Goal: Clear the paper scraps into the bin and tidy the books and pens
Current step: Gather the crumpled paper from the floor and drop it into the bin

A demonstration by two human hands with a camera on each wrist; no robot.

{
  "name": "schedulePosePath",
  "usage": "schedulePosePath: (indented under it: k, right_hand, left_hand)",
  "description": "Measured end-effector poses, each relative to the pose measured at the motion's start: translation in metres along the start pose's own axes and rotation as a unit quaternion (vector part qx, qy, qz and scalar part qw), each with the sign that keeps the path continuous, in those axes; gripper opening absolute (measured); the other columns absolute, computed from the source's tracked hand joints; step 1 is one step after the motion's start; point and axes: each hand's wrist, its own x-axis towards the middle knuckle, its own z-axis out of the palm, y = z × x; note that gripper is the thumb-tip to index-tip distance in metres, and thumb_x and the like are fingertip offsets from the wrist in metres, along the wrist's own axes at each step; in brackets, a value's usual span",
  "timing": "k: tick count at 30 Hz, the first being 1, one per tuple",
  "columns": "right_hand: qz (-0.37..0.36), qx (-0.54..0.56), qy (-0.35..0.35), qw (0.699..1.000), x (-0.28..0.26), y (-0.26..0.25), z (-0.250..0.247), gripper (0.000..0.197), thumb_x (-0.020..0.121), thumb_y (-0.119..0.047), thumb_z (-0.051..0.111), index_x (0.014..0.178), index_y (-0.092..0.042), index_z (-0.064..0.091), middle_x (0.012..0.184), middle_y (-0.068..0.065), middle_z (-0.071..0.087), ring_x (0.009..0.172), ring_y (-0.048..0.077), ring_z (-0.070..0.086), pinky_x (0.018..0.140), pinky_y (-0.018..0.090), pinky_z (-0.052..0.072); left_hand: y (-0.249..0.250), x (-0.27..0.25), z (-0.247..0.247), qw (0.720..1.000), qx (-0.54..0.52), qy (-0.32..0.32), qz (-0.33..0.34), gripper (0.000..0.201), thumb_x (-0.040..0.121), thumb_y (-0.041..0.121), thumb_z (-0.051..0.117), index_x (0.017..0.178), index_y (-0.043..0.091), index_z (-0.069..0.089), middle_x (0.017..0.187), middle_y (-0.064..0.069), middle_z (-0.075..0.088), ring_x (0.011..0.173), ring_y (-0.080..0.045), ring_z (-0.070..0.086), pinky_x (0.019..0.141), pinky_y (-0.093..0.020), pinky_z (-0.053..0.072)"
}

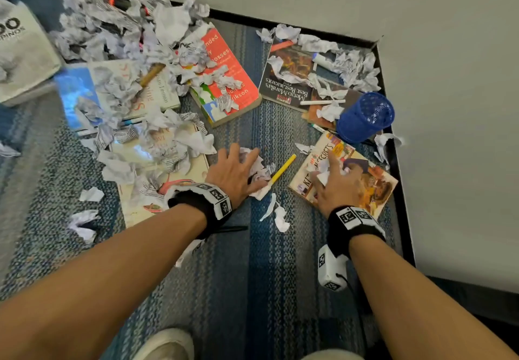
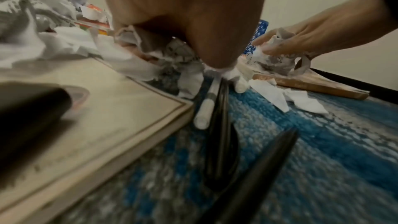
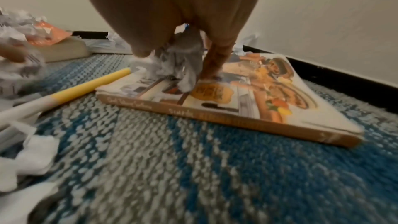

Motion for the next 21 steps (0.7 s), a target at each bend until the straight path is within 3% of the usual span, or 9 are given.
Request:
schedulePosePath:
  k: [2,4,8,12,14,17,21]
  right_hand:
    - [0.019,-0.038,-0.058,0.997,-0.001,-0.002,0.010,0.057,0.091,-0.046,0.053,0.139,-0.020,0.037,0.141,0.022,0.023,0.123,0.046,0.032,0.102,0.050,0.033]
    - [0.008,-0.056,-0.062,0.996,-0.001,-0.003,0.015,0.052,0.090,-0.040,0.058,0.128,-0.009,0.042,0.136,0.022,0.030,0.122,0.044,0.034,0.099,0.049,0.034]
    - [-0.057,-0.041,-0.085,0.994,-0.001,-0.001,0.010,0.043,0.092,-0.030,0.057,0.120,0.000,0.046,0.127,0.021,0.043,0.116,0.038,0.044,0.094,0.041,0.038]
    - [-0.086,0.034,-0.073,0.993,-0.023,-0.003,-0.003,0.027,0.091,-0.033,0.056,0.102,-0.009,0.050,0.105,0.017,0.060,0.098,0.035,0.056,0.072,0.035,0.037]
    - [-0.137,0.078,-0.097,0.983,-0.039,-0.005,-0.004,0.033,0.088,-0.028,0.058,0.117,-0.017,0.046,0.111,0.012,0.062,0.099,0.031,0.059,0.075,0.032,0.040]
    - [-0.222,0.054,-0.183,0.956,-0.058,-0.006,0.009,0.057,0.090,-0.030,0.056,0.141,-0.029,0.032,0.127,0.008,0.055,0.113,0.027,0.055,0.094,0.035,0.043]
    - [-0.226,-0.018,-0.214,0.950,-0.074,-0.012,0.032,0.047,0.093,-0.041,0.053,0.135,-0.027,0.035,0.116,0.008,0.045,0.095,0.033,0.056,0.080,0.039,0.048]
  left_hand:
    - [0.002,-0.001,0.002,0.999,0.034,0.001,0.037,0.055,0.094,0.060,0.033,0.139,0.028,0.034,0.137,-0.016,0.033,0.117,-0.040,0.038,0.094,-0.048,0.037]
    - [0.005,-0.003,-0.002,0.995,0.048,-0.021,0.081,0.034,0.099,0.043,0.039,0.129,0.029,0.044,0.135,-0.010,0.035,0.121,-0.042,0.033,0.091,-0.049,0.036]
    - [0.000,-0.004,-0.009,0.996,-0.081,-0.035,-0.014,0.034,0.099,0.033,0.043,0.126,0.013,0.040,0.134,-0.019,0.032,0.112,-0.041,0.046,0.084,-0.047,0.044]
    - [-0.004,-0.004,-0.007,0.980,-0.190,-0.053,-0.002,0.021,0.092,0.012,0.049,0.111,0.007,0.042,0.124,-0.021,0.036,0.090,-0.041,0.054,0.068,-0.044,0.041]
    - [-0.008,-0.007,-0.010,0.974,-0.223,-0.037,-0.007,0.020,0.091,0.011,0.049,0.109,0.005,0.042,0.117,-0.021,0.040,0.082,-0.040,0.055,0.066,-0.043,0.042]
    - [-0.012,-0.013,-0.015,0.969,-0.248,-0.003,-0.016,0.020,0.091,0.013,0.048,0.107,0.003,0.042,0.110,-0.019,0.044,0.079,-0.040,0.054,0.066,-0.045,0.043]
    - [-0.024,-0.026,-0.026,0.957,-0.289,0.016,-0.030,0.023,0.089,0.010,0.049,0.109,0.002,0.042,0.108,-0.018,0.045,0.085,-0.038,0.052,0.071,-0.043,0.040]
